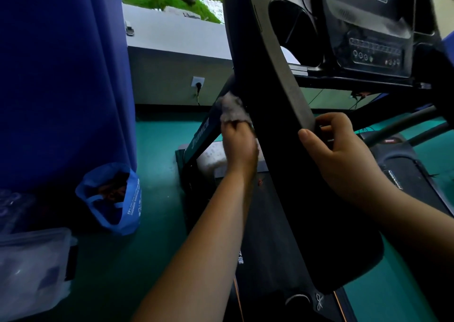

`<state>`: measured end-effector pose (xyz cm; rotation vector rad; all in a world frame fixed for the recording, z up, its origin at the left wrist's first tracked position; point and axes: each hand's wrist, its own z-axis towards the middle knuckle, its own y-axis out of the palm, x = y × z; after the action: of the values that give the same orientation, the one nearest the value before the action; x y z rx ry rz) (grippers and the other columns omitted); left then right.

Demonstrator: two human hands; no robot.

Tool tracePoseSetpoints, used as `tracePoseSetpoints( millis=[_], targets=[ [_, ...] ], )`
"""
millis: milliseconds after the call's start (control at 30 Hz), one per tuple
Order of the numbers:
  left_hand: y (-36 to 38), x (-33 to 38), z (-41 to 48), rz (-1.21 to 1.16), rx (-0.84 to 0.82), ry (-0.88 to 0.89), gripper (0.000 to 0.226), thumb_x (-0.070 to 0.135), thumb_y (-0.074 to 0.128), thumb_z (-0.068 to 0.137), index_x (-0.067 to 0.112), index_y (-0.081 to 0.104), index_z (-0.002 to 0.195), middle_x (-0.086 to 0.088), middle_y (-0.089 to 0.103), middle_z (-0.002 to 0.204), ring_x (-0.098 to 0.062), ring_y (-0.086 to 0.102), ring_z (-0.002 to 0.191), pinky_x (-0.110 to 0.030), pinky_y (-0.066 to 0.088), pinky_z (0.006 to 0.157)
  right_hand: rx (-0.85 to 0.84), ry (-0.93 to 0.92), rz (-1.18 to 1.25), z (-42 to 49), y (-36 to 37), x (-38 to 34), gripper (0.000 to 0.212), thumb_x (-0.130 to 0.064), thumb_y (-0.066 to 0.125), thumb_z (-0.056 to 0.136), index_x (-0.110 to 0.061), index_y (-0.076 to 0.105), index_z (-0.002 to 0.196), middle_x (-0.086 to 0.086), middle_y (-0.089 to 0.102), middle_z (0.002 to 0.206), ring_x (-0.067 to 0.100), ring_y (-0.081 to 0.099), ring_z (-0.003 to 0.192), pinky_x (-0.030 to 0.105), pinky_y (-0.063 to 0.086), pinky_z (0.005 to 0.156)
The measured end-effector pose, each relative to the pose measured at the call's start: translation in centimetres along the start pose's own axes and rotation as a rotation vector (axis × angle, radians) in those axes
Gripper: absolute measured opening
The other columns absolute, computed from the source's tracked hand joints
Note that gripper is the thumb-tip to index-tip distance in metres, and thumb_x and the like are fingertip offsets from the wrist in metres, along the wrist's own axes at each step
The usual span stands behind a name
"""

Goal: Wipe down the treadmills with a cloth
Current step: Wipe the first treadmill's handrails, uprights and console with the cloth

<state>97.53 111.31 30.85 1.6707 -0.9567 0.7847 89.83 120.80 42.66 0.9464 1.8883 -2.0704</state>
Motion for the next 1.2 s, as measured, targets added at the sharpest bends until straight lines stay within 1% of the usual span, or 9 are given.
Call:
tracePoseSetpoints(
  millis=[100, 167, 267, 367, 600, 767, 933, 1100, 1200],
  targets=[
    [1.5, 1.8, 0.7, 0.222, -0.121, 0.228, 0.036, 0.029, 0.037, 0.102, 0.02, 0.047, 0.136, -0.003, 0.048, 0.139, -0.013, 0.048, 0.123, -0.017, 0.039, 0.098, -0.006, -0.002, 0.003, 0.0, 0.0, 0.1, 0.025, -0.045, 0.054, 0.089, -0.032, 0.041, 0.105, -0.016, 0.053, 0.09, 0.001, 0.055, 0.079, 0.034, 0.051, 0.076],
    [2.1, 2.8, 2.3, 0.313, -0.099, 0.275, 0.038, 0.021, 0.038, 0.1, 0.016, 0.045, 0.138, -0.008, 0.046, 0.14, -0.024, 0.047, 0.125, -0.031, 0.04, 0.103, 0.007, -0.011, -0.009, 0.1, 0.1, 0.2, 0.026, -0.045, 0.055, 0.088, -0.032, 0.04, 0.105, -0.009, 0.057, 0.095, 0.009, 0.058, 0.083, 0.035, 0.048, 0.077],
    [3.4, 5.0, 4.9, 0.414, -0.087, 0.344, 0.041, 0.024, 0.036, 0.101, 0.02, 0.043, 0.141, -0.005, 0.044, 0.143, -0.023, 0.048, 0.124, -0.026, 0.04, 0.097, 0.022, -0.005, -0.026, 0.2, 0.3, 0.5, 0.03, -0.048, 0.055, 0.087, -0.032, 0.041, 0.108, -0.001, 0.059, 0.107, 0.018, 0.059, 0.092, 0.033, 0.046, 0.08],
    [5.1, 8.3, 7.7, 0.535, -0.134, 0.429, 0.047, 0.031, 0.035, 0.099, 0.031, 0.035, 0.145, -0.007, 0.037, 0.148, -0.028, 0.046, 0.127, -0.042, 0.04, 0.104, 0.016, -0.001, -0.014, 0.3, 0.2, 0.6, 0.036, -0.05, 0.054, 0.087, -0.03, 0.042, 0.114, 0.001, 0.06, 0.113, 0.019, 0.06, 0.097, 0.036, 0.049, 0.086],
    [4.9, 9.7, 13.1, 0.446, -0.026, 0.128, 0.054, 0.044, 0.024, 0.102, 0.014, 0.035, 0.146, -0.013, 0.039, 0.149, -0.03, 0.038, 0.135, -0.029, 0.029, 0.107, 0.0, -0.007, 0.008, 0.3, 0.0, 0.6, 0.029, -0.05, 0.054, 0.087, -0.032, 0.041, 0.106, -0.004, 0.059, 0.105, 0.009, 0.058, 0.083, 0.034, 0.047, 0.077],
    [3.2, 5.5, 5.9, 0.358, -0.044, 0.153, 0.041, 0.032, 0.03, 0.103, 0.008, 0.05, 0.13, -0.013, 0.055, 0.128, -0.021, 0.052, 0.112, -0.019, 0.034, 0.083, 0.001, -0.01, 0.01, 0.5, 0.0, 0.7, 0.03, -0.049, 0.055, 0.088, -0.032, 0.039, 0.107, -0.003, 0.06, 0.103, 0.012, 0.059, 0.083, 0.038, 0.05, 0.079],
    [1.3, 2.2, -0.9, 0.431, -0.091, 0.058, 0.037, 0.015, 0.038, 0.099, 0.005, 0.051, 0.132, -0.017, 0.054, 0.133, -0.029, 0.05, 0.12, -0.022, 0.036, 0.087, 0.018, -0.026, 0.006, 0.5, 0.1, 0.9, 0.032, -0.048, 0.055, 0.09, -0.026, 0.042, 0.111, -0.001, 0.056, 0.101, 0.003, 0.051, 0.074, 0.029, 0.04, 0.069],
    [-0.3, -0.8, -8.9, 0.367, -0.119, 0.042, 0.03, 0.011, 0.039, 0.094, -0.006, 0.056, 0.113, -0.025, 0.06, 0.113, -0.036, 0.055, 0.106, -0.026, 0.04, 0.079, 0.014, -0.017, 0.008, 0.4, -0.2, 0.8, 0.041, -0.049, 0.054, 0.091, -0.019, 0.044, 0.117, -0.001, 0.053, 0.108, 0.017, 0.053, 0.089, 0.029, 0.04, 0.076],
    [-1.3, -2.6, -13.1, 0.3, -0.173, 0.072, 0.033, 0.013, 0.04, 0.095, 0.005, 0.051, 0.124, -0.018, 0.056, 0.123, -0.029, 0.054, 0.115, -0.026, 0.041, 0.092, 0.003, -0.015, 0.02, 0.3, -0.3, 0.6, 0.045, -0.049, 0.054, 0.091, -0.018, 0.044, 0.121, 0.0, 0.056, 0.108, 0.015, 0.057, 0.084, 0.029, 0.045, 0.07]
  ],
)
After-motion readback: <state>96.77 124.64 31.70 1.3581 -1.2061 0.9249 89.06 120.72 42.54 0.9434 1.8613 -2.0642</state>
